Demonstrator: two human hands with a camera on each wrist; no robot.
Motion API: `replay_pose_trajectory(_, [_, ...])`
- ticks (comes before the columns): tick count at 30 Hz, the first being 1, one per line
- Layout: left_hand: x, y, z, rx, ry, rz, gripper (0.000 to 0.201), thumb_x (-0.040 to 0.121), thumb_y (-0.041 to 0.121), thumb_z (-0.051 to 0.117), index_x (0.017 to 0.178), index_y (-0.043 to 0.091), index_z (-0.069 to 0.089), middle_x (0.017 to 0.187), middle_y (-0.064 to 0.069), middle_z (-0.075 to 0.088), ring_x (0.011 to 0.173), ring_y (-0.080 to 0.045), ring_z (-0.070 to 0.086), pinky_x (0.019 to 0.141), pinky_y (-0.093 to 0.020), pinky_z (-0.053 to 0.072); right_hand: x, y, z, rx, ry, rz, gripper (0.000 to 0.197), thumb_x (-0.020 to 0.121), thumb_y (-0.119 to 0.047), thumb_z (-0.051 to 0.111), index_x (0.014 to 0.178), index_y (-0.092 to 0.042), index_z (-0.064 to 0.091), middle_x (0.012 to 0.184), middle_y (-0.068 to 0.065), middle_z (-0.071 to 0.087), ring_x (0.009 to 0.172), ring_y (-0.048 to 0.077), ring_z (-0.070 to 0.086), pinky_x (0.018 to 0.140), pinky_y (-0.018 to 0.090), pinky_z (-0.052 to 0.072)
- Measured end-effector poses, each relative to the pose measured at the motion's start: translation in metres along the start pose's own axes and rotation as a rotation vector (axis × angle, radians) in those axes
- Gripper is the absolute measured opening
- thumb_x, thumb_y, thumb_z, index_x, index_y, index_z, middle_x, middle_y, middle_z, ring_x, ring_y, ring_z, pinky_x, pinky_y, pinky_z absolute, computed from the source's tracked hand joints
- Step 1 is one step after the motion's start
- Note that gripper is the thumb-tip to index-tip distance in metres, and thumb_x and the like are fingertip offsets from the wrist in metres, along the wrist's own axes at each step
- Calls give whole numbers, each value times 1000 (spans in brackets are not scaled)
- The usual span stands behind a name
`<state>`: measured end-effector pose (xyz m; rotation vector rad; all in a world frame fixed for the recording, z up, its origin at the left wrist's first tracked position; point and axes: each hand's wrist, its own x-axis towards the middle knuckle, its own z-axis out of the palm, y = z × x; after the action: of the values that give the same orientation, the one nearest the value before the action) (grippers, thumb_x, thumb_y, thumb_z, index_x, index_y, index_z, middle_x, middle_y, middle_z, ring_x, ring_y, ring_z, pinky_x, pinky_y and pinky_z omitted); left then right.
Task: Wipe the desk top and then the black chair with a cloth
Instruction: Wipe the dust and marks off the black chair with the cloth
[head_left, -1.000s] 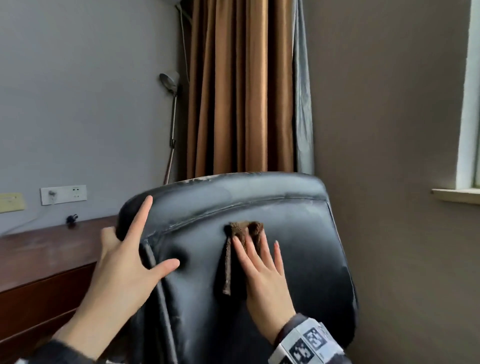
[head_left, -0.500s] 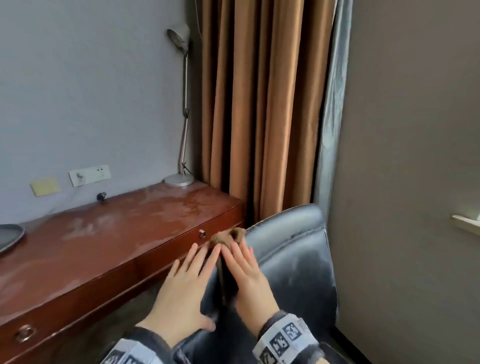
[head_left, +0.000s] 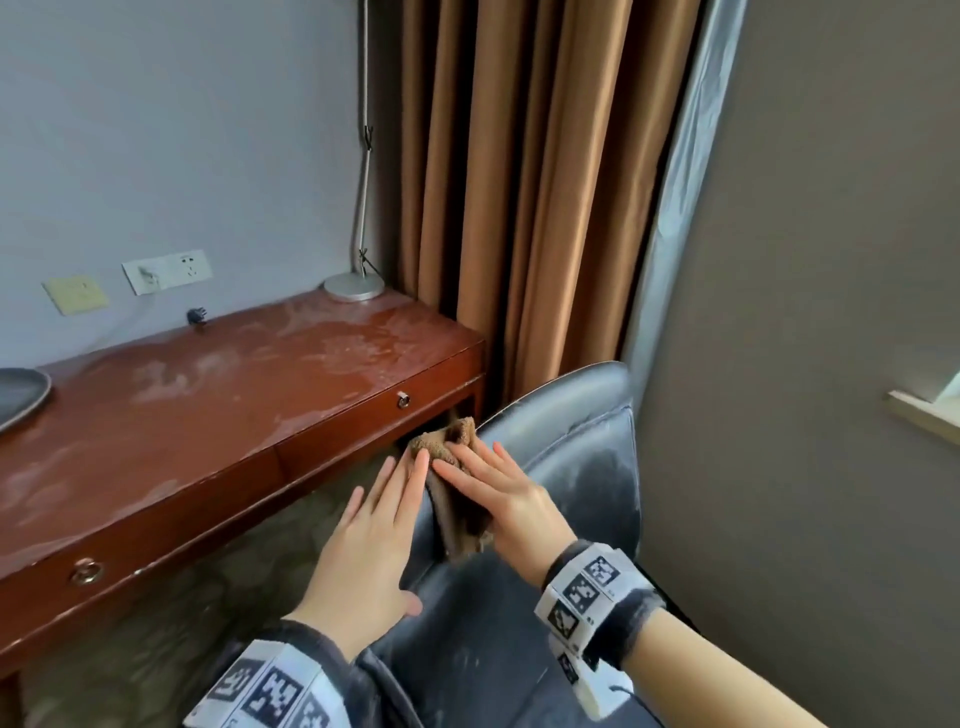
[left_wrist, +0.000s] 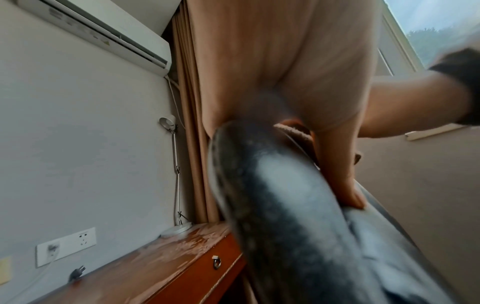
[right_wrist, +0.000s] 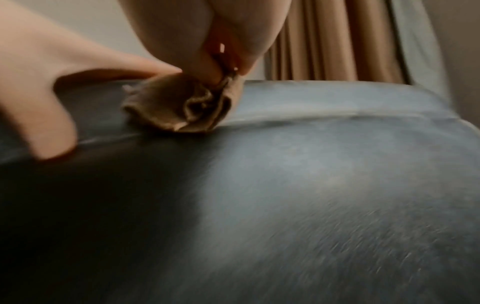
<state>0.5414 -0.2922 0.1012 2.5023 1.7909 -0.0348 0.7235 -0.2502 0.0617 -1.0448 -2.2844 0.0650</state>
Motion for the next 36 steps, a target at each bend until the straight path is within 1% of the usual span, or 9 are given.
replay_pose_trajectory(2, [-2,0,2,14,-5,-8,132,75,51,70,126,15,-47,135,3,-50,133,-18,-32,107,-30,-13,14,27,-10,-40,-7,40,81,62,18,52,137,-12,46,144,10,42,138,22,23,113,39,8])
replay_pose_trajectory(7, [-3,2,-2,-27,-60,-25,126,79,46,69,132,24,-43,142,6,-44,136,-18,-28,109,-29,-10,34,83,-28,-14,57,324,91,61,27,41,140,-19,41,149,1,34,140,8,14,114,20,-2])
replay_pose_trajectory(10, [3,6,-17,-151,-181,-73,123,80,40,70,122,38,-45,143,11,-39,144,-23,18,111,-27,28,27,124,-35,0,166,443,92,63,29,40,142,-19,37,151,1,28,143,18,15,117,28,4])
replay_pose_trajectory(12, [13,12,-29,-185,-257,-114,123,80,37,71,121,44,-45,150,6,-29,124,-22,51,90,-19,46,19,151,-40,-18,197,560,91,68,27,38,145,-20,30,154,0,20,144,16,11,118,32,7])
replay_pose_trajectory(14, [30,21,-36,-173,-299,-121,124,79,35,73,119,46,-45,154,-1,-25,105,-20,61,73,-14,47,15,170,-40,-28,241,687,89,73,25,36,147,-22,22,156,0,13,145,21,11,117,40,16])
replay_pose_trajectory(16, [48,32,-34,-136,-305,-126,127,77,34,75,117,48,-45,153,-8,-28,127,-29,46,89,-22,47,13,178,-30,11,330,777,87,74,23,37,148,-22,20,157,1,11,144,27,15,116,42,19])
replay_pose_trajectory(19, [70,52,-27,63,-296,-182,133,74,40,76,123,32,-47,152,-16,-29,145,-35,-4,116,-49,17,11,182,-8,126,439,943,82,81,15,37,148,-26,18,157,1,12,139,33,28,112,42,26])
replay_pose_trajectory(25, [88,68,-27,332,-310,-207,144,66,44,81,129,12,-45,152,-21,-25,144,-36,-1,115,-51,13,-4,178,6,117,353,898,79,86,8,34,150,-32,9,157,-14,3,121,36,47,98,40,39])
replay_pose_trajectory(36, [78,71,-28,323,-298,-232,142,67,45,80,125,14,-46,154,-17,-22,145,-35,-7,115,-52,6,-45,130,21,59,1,1087,79,83,5,48,149,-9,6,155,16,13,134,36,31,110,41,28])
